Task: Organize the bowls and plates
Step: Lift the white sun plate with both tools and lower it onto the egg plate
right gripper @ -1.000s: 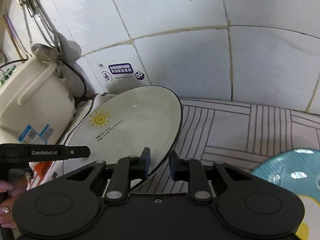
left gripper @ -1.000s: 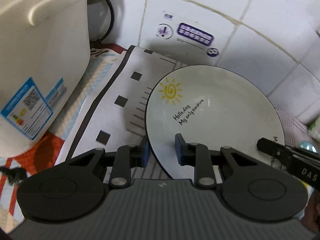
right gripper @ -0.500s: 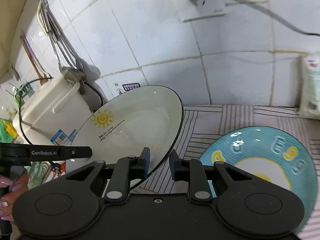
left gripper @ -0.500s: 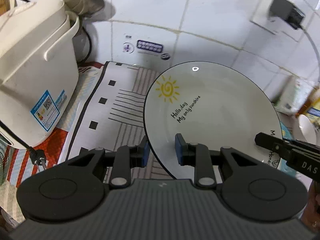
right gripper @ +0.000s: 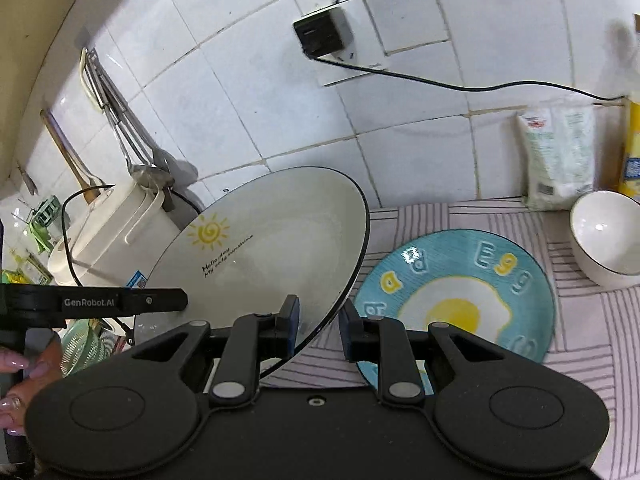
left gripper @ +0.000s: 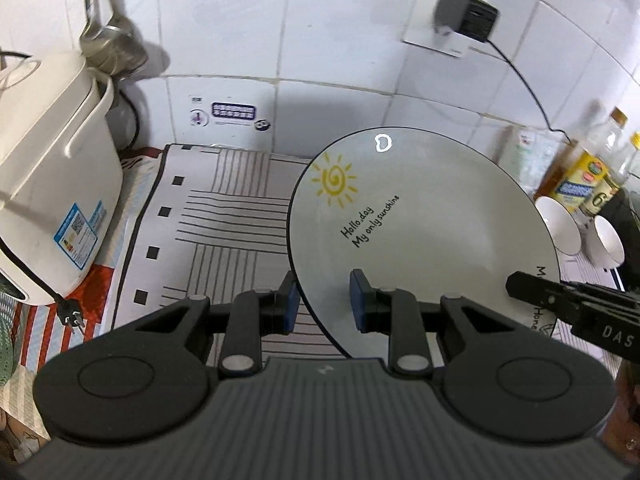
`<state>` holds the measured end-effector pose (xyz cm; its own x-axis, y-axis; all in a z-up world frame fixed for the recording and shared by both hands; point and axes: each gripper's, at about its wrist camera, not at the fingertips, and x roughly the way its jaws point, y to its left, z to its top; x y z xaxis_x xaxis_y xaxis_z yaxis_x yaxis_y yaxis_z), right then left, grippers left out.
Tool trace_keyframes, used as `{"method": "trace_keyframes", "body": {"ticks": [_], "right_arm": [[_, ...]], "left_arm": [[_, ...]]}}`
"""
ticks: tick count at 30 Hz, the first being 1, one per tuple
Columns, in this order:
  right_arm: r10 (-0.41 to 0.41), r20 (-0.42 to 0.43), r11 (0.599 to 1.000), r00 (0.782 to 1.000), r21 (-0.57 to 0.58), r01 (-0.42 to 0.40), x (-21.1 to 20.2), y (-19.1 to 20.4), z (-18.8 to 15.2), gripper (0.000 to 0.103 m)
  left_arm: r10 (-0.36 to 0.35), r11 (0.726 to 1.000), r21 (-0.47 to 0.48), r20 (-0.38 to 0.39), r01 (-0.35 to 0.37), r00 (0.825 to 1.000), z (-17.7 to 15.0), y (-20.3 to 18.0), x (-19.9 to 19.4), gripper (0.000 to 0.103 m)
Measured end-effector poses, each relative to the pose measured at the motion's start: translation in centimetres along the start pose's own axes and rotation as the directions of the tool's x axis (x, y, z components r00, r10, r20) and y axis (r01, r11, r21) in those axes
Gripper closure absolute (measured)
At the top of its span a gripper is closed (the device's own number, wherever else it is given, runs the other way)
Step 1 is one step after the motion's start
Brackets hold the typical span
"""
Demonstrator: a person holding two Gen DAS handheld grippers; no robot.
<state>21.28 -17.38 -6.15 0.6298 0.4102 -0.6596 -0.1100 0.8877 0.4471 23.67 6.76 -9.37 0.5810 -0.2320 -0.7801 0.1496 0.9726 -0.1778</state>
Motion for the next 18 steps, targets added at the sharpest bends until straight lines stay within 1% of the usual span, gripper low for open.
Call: {"method": "trace_keyframes", "body": {"ticks": [4, 6, 8, 13, 16, 18], "right_arm": [[0.002, -0.006, 0.999, 1.0, 0.05, -0.002, -1.4, -1.5, -0.7, 0.077], [-0.016, -0.014, 0.998, 1.0, 0.053, 0.017, -2.0, -2.0, -1.0, 0.077], [-0.027, -0.015, 0.998, 1.0, 0.056, 0.028, -2.7, -2.5, -1.4, 0.077], [-0.043, -0.013, 0.998, 0.999, 0.042, 0.044, -4.0, -3.6, -1.9, 0.076], [-0.047, -0.015, 0.997, 0.999, 0.055, 0.048, -4.5, -4.2, -2.2, 0.076], [-0.052, -0.012, 0.997, 0.999, 0.053, 0.053, -4.8, -4.5, -2.3, 0.076]], "left_arm": [[-0.002, 0.999, 0.052, -0.018, 0.003, 1.0, -0.6, -1.8, 0.1, 0.078], [-0.013, 0.998, 0.067, -0.035, 0.015, 0.999, -1.1, -2.6, 0.3, 0.078], [-0.031, 0.997, 0.062, -0.05, 0.034, 0.998, -1.3, -3.1, 0.6, 0.078], [-0.062, 0.995, 0.079, -0.049, 0.066, 0.997, -1.7, -4.5, 0.9, 0.078], [-0.063, 0.99, 0.12, -0.058, 0.069, 0.996, -2.0, -5.3, 1.0, 0.078], [-0.066, 0.989, 0.125, -0.072, 0.074, 0.995, -2.1, -5.7, 1.3, 0.078]]}}
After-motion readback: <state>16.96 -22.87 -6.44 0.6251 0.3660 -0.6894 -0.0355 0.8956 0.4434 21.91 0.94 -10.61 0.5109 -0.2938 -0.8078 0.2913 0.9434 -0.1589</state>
